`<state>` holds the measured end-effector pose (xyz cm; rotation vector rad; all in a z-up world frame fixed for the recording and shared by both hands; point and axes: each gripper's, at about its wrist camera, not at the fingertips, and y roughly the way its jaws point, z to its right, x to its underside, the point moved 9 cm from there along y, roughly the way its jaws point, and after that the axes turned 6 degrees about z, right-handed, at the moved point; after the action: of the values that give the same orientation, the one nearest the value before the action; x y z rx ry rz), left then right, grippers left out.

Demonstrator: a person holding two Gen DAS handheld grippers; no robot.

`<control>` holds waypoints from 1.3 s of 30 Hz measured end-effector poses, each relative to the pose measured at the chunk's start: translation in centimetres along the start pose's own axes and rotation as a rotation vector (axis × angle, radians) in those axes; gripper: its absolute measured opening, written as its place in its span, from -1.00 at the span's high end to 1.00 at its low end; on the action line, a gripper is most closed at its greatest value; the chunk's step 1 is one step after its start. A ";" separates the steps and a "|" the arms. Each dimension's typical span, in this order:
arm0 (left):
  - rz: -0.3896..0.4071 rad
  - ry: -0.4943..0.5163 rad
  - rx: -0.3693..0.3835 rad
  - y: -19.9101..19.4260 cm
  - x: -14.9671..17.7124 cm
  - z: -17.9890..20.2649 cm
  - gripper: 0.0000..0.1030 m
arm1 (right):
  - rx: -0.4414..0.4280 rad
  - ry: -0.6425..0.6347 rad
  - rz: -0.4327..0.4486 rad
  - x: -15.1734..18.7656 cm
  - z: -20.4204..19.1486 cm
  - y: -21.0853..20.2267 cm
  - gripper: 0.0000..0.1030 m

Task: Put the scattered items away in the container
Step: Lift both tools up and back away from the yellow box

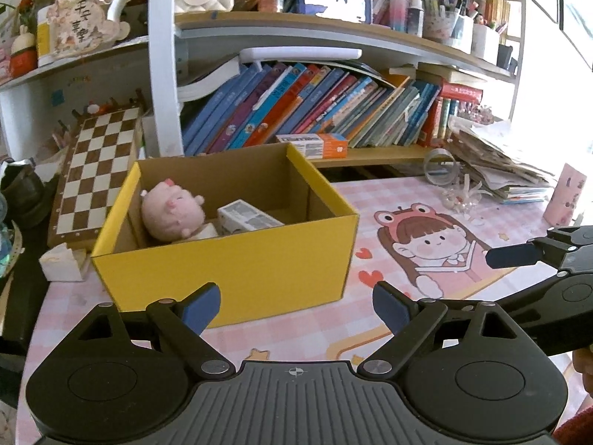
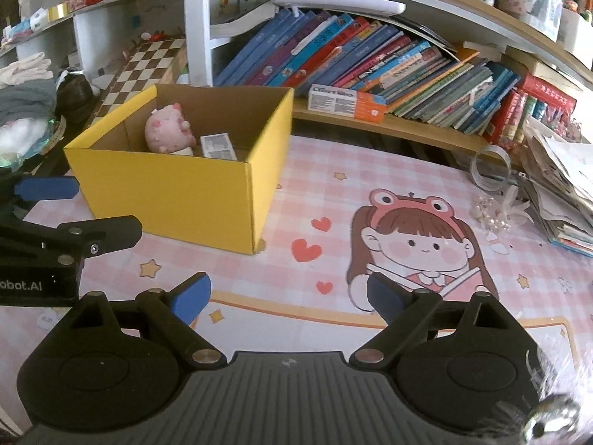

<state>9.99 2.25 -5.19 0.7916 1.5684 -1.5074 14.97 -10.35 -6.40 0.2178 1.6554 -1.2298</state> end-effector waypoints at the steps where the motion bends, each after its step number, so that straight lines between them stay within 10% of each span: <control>1: -0.001 0.002 0.002 0.1 0.0 0.4 -0.78 | 0.001 0.003 0.000 0.1 0.4 -0.1 -0.78; 39: -0.045 0.065 -0.017 8.2 -3.6 15.5 -0.78 | 0.009 0.095 0.007 0.7 20.2 1.4 -0.78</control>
<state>20.79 -11.99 -5.50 0.8072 1.6546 -1.5118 27.80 -25.98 -6.99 0.2911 1.7291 -1.2379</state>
